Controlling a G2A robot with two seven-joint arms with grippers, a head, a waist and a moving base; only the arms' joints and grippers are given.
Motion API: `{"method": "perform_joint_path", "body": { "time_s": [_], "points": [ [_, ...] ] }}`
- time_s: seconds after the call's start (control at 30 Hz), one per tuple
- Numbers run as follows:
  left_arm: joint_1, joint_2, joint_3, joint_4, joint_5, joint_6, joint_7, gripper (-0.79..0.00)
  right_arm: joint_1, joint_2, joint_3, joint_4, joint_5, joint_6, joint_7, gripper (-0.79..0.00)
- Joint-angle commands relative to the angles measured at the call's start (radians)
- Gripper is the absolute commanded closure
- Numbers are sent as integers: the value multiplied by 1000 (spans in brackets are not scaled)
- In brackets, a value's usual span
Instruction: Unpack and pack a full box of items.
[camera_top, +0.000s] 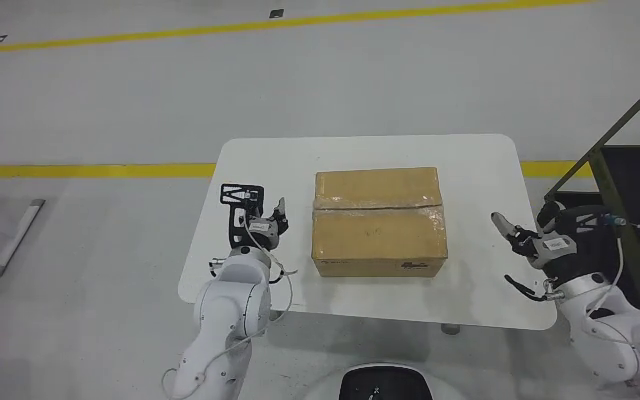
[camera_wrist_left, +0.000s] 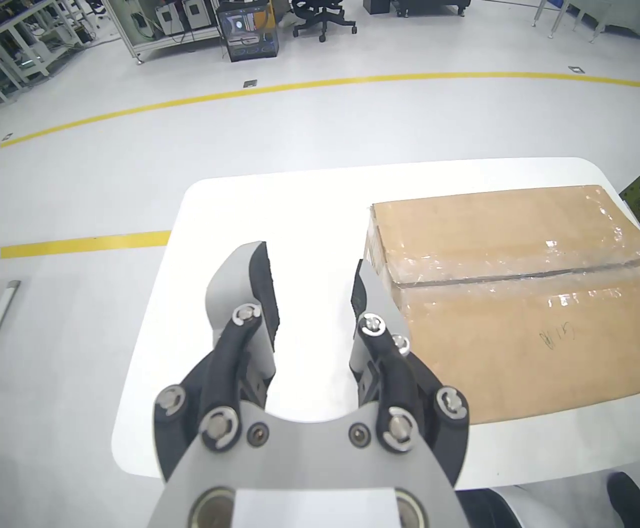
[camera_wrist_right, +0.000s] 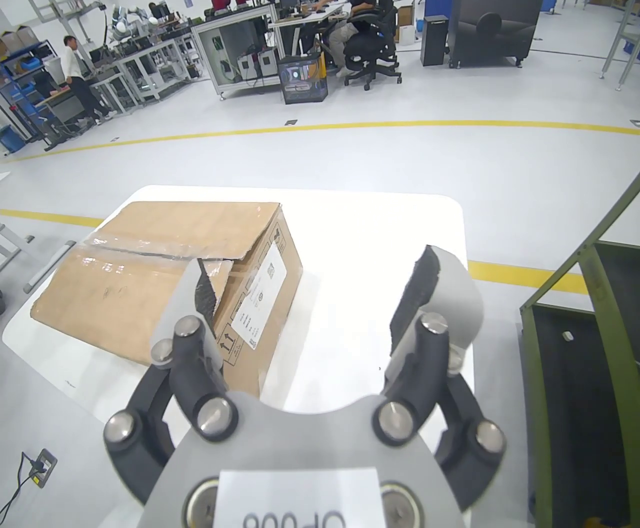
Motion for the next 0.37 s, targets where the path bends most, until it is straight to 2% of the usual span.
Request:
{"method": "perform_joint_path", "body": {
  "time_s": [0.0, 0.33],
  "points": [
    [0, 0, 0, 0, 0, 0, 0, -341, 0, 0, 0, 0, 0, 0, 0, -769],
    [0, 0, 0, 0, 0, 0, 0, -341, 0, 0, 0, 0, 0, 0, 0, -784]
  ]
}}
